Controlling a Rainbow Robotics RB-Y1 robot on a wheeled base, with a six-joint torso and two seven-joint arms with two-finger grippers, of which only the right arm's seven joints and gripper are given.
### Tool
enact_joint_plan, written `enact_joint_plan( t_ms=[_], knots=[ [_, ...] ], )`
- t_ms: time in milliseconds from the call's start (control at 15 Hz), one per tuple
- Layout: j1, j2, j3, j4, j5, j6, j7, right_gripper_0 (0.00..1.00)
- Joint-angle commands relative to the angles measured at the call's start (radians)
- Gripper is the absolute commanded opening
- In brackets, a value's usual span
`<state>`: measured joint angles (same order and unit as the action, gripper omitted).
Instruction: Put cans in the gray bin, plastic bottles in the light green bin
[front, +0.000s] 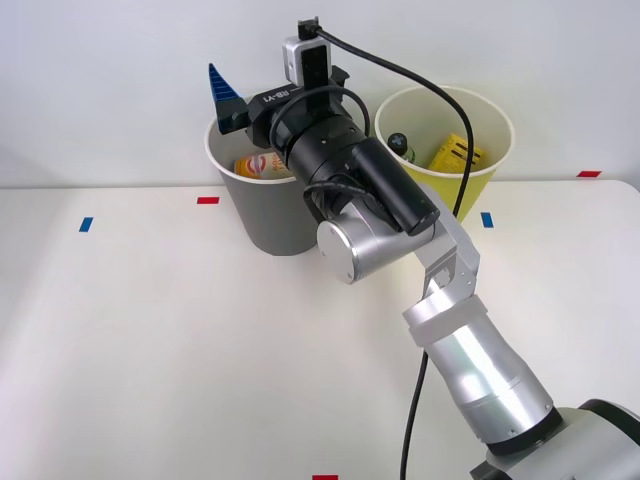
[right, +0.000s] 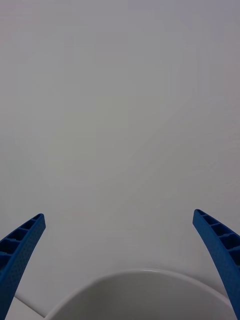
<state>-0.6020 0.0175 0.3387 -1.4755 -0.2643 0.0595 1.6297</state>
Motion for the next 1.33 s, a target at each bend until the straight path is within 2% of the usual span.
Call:
enact_joint_plan(
  t_ms=[67,467,1067,1333],
  knots=[
    [0.084,-0.017,0.054,-0.016,0.000,-0.144,-0.001,1.00],
    [0.337,-0.074,0.118,-0.261,0.007,-0.164,0.001,1.00],
    [0.702,-0.243,0.160,-0.289,0.019,-0.598,0.001,1.00],
    [0.901,-0.317,0.160,-0.350,0.023,-0.692,-0.004,1.00]
  ],
)
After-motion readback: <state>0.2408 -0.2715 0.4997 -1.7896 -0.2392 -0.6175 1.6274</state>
